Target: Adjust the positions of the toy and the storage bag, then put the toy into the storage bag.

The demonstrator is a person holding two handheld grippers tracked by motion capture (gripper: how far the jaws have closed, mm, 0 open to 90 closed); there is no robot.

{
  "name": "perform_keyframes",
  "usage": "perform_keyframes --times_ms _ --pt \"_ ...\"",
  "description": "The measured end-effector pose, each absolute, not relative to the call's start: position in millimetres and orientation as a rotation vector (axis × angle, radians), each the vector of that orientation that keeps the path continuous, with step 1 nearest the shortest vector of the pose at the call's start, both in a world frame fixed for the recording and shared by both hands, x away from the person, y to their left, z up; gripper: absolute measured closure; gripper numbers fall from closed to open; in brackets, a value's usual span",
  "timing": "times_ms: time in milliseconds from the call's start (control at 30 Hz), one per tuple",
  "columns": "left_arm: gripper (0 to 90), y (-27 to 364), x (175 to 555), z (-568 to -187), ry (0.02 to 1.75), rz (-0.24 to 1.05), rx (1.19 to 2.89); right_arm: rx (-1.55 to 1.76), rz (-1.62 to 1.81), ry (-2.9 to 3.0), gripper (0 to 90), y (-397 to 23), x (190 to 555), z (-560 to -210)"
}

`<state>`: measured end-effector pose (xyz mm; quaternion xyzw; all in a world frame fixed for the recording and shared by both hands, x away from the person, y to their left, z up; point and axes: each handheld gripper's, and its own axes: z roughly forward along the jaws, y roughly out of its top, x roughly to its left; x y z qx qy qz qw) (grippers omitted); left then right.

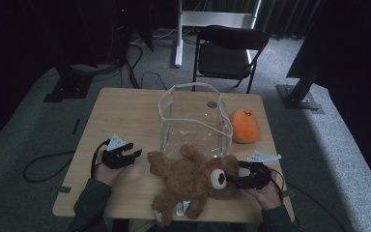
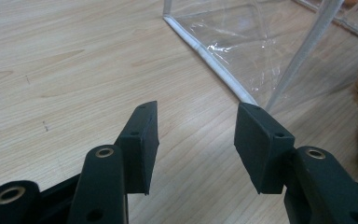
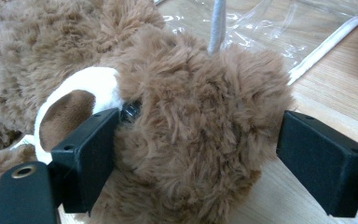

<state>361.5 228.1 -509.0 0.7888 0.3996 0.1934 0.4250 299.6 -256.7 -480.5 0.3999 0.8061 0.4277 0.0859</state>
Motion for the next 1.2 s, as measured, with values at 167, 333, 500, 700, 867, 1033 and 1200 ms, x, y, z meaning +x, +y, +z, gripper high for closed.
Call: perform_keyframes --times_ms 167,333,500,700,867,1033,1200 --pt "50.4 225.7 362.1 -510.2 0.995 0.488 1.988 1.218 1.297 2.409 11.0 -257.1 302.1 -484.9" --pt "50.3 225.7 362.3 -511.0 0.998 0.486 1.992 1.229 1.309 2.408 11.0 -257.6 302.4 -486.1" --pt "50.2 225.7 361.7 -511.0 0.999 0.490 1.989 1.237 1.317 2.408 10.5 -257.8 302.6 -487.2" --pt "50.0 224.5 361.7 -511.8 0.996 0.490 1.996 1.261 1.347 2.418 10.0 -258.5 305.3 -491.7" --pt "50.0 224.6 361.4 -511.7 0.997 0.490 1.995 1.279 1.370 2.439 10.0 -256.5 308.8 -496.3" --pt "50.0 224.8 361.4 -511.6 0.997 0.491 1.994 1.328 1.396 2.455 10.1 -255.9 313.5 -506.2" --pt "50.0 224.6 361.6 -512.0 0.998 0.491 1.993 1.380 1.405 2.475 10.8 -257.4 317.9 -512.1"
